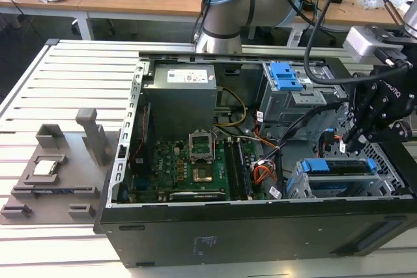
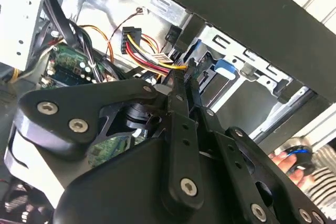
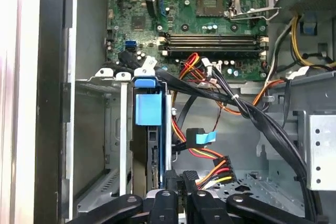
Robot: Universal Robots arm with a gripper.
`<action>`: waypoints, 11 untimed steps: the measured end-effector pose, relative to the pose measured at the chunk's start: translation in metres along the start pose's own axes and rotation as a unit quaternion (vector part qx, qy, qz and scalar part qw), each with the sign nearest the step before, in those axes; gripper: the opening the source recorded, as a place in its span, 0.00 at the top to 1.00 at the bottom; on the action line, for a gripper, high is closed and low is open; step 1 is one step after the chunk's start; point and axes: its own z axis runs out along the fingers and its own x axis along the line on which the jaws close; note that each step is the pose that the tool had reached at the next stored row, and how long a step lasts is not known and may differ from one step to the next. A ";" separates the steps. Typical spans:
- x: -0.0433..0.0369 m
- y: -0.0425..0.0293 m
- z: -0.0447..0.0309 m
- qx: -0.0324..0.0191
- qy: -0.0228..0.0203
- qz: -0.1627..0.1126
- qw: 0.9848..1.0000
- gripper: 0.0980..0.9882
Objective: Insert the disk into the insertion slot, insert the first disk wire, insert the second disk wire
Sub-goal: 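Insert the first disk wire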
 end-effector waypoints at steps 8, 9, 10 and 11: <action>0.0188 0.0046 0.0017 -0.001 -0.002 0.031 1.000 0.93; 0.0198 0.0055 0.0019 -0.001 -0.002 0.031 1.000 0.93; 0.0198 0.0057 0.0021 -0.001 -0.002 0.031 1.000 0.93; 0.0198 0.0057 0.0022 -0.001 -0.002 0.031 1.000 0.93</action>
